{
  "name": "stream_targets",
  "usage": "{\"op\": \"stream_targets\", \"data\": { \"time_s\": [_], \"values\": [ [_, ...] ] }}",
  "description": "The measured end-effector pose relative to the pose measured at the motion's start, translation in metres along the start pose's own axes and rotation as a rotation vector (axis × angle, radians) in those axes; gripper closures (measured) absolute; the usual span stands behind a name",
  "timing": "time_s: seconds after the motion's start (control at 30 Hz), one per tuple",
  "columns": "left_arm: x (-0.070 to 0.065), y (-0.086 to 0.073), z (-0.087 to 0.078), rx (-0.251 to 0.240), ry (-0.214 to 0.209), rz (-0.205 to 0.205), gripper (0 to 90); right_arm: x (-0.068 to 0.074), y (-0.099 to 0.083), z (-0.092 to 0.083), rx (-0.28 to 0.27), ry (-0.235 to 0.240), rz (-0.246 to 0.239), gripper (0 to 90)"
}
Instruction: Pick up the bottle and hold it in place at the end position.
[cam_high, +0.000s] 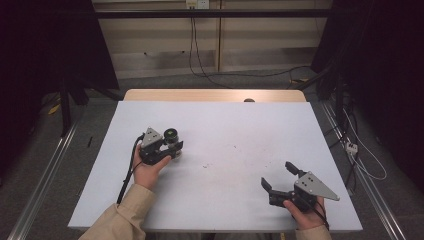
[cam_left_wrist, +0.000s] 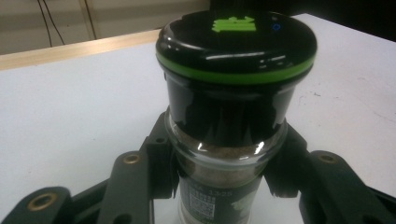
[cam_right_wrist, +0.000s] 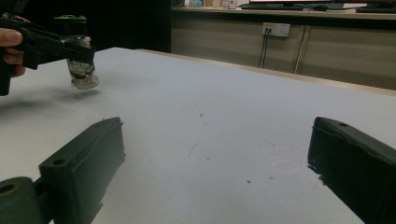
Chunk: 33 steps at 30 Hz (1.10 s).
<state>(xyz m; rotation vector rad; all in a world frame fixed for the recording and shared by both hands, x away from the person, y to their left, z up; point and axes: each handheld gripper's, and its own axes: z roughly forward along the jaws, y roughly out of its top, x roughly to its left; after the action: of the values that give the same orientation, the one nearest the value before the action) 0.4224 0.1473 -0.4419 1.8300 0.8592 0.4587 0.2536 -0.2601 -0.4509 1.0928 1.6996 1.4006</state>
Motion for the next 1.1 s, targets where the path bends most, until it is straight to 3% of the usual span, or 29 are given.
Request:
{"op": "stream_targets", "data": {
  "time_s": [0.37, 0.8, 1.1],
  "values": [
    [-0.009, 0.012, 0.011, 0.005, -0.015, 0.021, 53.1, 0.001, 0.0, 0.002, 0.004, 0.009, 0.018, 3.3],
    [-0.019, 0.019, 0.025, 0.003, -0.03, 0.01, 53.1, 0.0, -0.001, 0.003, 0.006, 0.018, 0.03, 3.4],
    [-0.027, 0.026, 0.034, 0.001, -0.043, 0.026, 53.1, 0.0, -0.001, 0.003, 0.009, 0.021, 0.026, 3.4]
  ]
}}
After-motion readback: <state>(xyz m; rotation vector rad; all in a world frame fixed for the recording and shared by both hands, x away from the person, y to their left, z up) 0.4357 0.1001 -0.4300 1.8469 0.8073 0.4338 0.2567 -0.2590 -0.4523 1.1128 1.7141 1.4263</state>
